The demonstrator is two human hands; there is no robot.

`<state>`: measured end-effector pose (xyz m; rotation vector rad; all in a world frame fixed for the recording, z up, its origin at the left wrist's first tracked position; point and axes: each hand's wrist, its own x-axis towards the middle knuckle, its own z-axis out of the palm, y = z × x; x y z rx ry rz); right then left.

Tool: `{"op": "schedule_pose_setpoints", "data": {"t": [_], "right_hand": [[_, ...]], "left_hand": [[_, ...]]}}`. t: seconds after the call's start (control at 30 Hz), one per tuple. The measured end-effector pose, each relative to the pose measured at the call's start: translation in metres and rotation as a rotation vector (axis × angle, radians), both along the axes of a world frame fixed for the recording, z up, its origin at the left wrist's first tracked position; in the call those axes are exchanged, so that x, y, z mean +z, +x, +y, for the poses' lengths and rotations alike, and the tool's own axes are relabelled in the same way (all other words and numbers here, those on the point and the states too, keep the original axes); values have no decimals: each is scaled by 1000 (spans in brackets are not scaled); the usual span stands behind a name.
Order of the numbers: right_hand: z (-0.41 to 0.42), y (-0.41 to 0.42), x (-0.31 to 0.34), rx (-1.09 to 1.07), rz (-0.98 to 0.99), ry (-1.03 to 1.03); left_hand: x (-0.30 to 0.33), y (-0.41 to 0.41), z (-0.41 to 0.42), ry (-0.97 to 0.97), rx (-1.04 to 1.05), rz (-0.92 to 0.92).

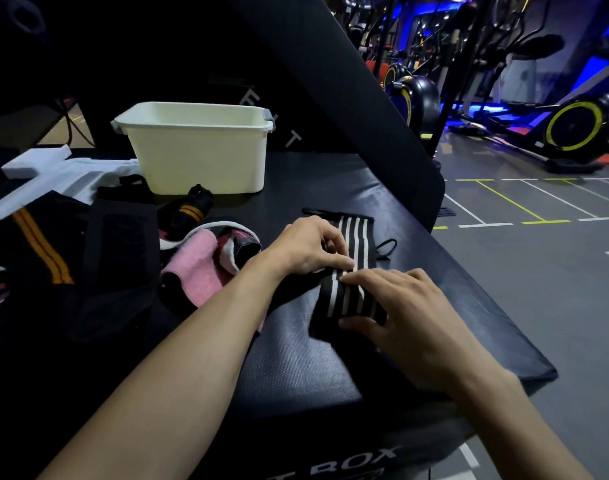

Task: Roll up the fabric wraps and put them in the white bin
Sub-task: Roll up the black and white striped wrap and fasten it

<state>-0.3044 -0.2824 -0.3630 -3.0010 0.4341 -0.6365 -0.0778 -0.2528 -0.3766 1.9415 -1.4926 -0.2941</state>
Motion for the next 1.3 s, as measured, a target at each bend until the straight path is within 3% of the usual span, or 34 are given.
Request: {"op": "schedule_pose_setpoints", "data": {"t": [0.2, 0.37, 0.73, 0.87, 1.07, 1.3], "right_hand": [[24, -17, 22, 46, 138, 118], [13, -8, 15, 24, 70, 195], [-1, 17, 10, -121, 103, 134], [5, 19, 13, -140, -56, 163], [17, 18, -6, -106, -330, -166], [11, 1, -11, -127, -138, -43]], "left_hand": [[-1, 0, -2, 70, -59, 37], [-1, 0, -1, 67, -77, 67], [-1, -2, 2, 63, -78, 113], [-1, -2, 1, 66, -64, 109], [0, -4, 3, 65, -62, 110], [-2, 1, 2, 16, -77, 116]]}}
